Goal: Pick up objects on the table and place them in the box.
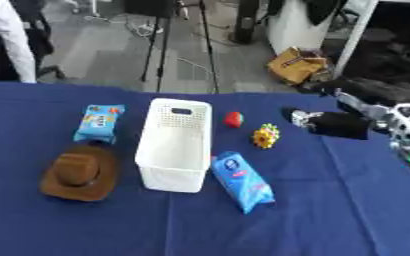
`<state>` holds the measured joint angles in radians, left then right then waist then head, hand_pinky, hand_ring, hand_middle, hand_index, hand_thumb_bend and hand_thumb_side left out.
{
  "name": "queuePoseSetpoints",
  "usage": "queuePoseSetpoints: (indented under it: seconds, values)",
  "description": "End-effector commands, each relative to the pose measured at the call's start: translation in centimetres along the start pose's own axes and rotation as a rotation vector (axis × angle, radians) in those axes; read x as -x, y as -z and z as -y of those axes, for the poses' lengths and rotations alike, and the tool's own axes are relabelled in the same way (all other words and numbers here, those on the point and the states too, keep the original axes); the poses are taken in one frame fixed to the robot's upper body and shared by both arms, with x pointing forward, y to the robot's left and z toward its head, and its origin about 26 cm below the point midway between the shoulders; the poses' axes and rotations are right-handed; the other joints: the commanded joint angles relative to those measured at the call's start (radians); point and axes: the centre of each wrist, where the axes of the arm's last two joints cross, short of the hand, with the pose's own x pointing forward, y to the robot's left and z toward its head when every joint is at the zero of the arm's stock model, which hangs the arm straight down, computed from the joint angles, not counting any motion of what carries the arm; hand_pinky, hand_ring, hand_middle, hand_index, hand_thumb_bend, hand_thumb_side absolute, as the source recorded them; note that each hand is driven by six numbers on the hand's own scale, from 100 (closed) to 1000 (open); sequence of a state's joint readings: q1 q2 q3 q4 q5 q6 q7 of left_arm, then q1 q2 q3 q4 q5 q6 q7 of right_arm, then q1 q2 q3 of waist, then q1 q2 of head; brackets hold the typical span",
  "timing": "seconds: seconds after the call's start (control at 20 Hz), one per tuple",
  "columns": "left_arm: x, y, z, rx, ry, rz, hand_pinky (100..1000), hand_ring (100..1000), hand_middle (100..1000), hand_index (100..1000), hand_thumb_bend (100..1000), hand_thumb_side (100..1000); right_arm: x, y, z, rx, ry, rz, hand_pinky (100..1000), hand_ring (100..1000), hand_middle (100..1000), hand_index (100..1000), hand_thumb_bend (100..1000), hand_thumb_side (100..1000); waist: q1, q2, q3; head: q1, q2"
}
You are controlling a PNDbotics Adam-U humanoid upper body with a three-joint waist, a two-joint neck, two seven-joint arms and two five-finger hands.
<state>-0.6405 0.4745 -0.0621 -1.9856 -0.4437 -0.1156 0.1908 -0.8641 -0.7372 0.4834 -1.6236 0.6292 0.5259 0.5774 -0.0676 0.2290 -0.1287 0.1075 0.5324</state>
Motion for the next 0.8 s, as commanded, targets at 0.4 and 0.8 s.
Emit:
queuePoseSetpoints:
  seconds: [0.4, 0.8]
  values:
    - [-0.6, 0.4, 0.0, -0.002, -0.023, 0.021, 1000, 1000, 982, 1000, 100, 998, -1.0, 3.1, -3.0, -0.105, 0.092, -0.102, 928, 1000, 938, 1000, 592, 831, -0.012, -0.019, 0.0, -0.027, 0.002]
    - [-0.6, 0.2, 0.2, 0.009, -0.034, 0.016, 1000, 1000, 982, 1000, 100, 1000, -2.4, 4.2, -5.8, -0.159, 0.177, -0.1, 945, 1000, 952, 1000, 585, 830, -0.036, -0.026, -0.009, -0.033, 0.012]
